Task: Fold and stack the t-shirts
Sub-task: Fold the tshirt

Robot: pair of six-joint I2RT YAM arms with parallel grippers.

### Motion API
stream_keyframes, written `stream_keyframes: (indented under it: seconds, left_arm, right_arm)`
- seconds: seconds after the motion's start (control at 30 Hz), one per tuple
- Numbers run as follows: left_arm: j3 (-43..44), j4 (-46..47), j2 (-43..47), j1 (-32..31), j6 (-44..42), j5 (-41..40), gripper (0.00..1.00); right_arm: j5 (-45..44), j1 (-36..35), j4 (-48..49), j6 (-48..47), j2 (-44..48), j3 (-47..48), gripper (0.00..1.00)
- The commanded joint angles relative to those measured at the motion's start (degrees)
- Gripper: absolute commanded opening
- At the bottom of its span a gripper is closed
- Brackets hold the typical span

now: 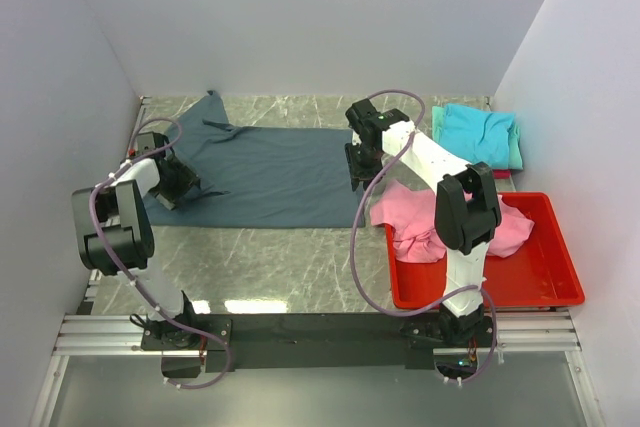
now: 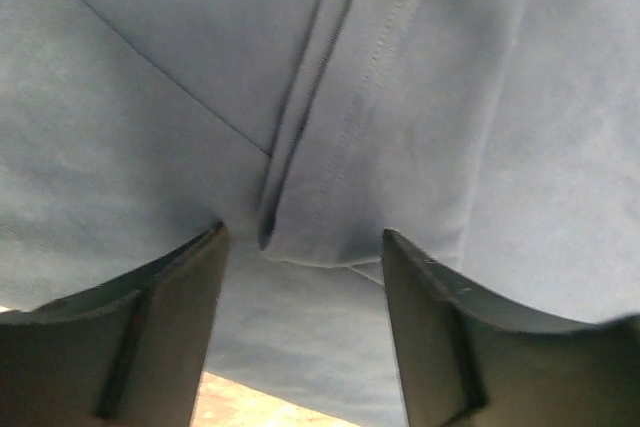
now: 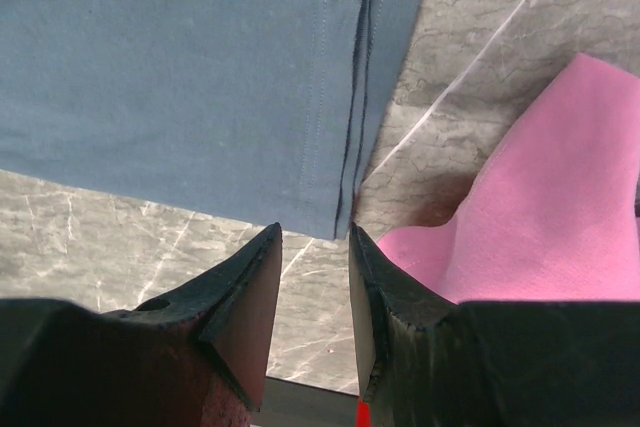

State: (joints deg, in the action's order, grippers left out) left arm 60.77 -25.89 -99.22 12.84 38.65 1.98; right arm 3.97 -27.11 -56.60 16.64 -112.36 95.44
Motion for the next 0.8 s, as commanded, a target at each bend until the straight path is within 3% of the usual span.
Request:
stream_keyframes:
  seconds: [0.0,0.33,0.47,0.7,0.77]
  left_arm:
    - [2.2,0.7,-0.5,-0.2,0.5,-1.5,0.66]
    - [4.4,1.1,-2.6,-0.8,0.4,-1.5,0.50]
    - [5.4,0.6,-3.7,-1.2,0.4,-1.5,0.36]
    - [8.1,-0.4,-4.0,-1.9,0.6,-1.2,0.01]
    - [8.9,-0.7,-4.1,-2.4,1.0,-0.7,0.01]
  right_arm:
    - [0.2,0.0,1.1,0.2,3.2,-0.4,0.40]
    - [0.2,0.0,1.7,0.1,3.0,-2.1,0.40]
    - [0.0,-0.1,1.8,0.1,2.8,-2.3,0.40]
    - [0.1,0.0,1.7,-0.1,2.2,-2.5,0.40]
    - [0.2,0.0,1.7,-0.2,2.1,-2.5,0.40]
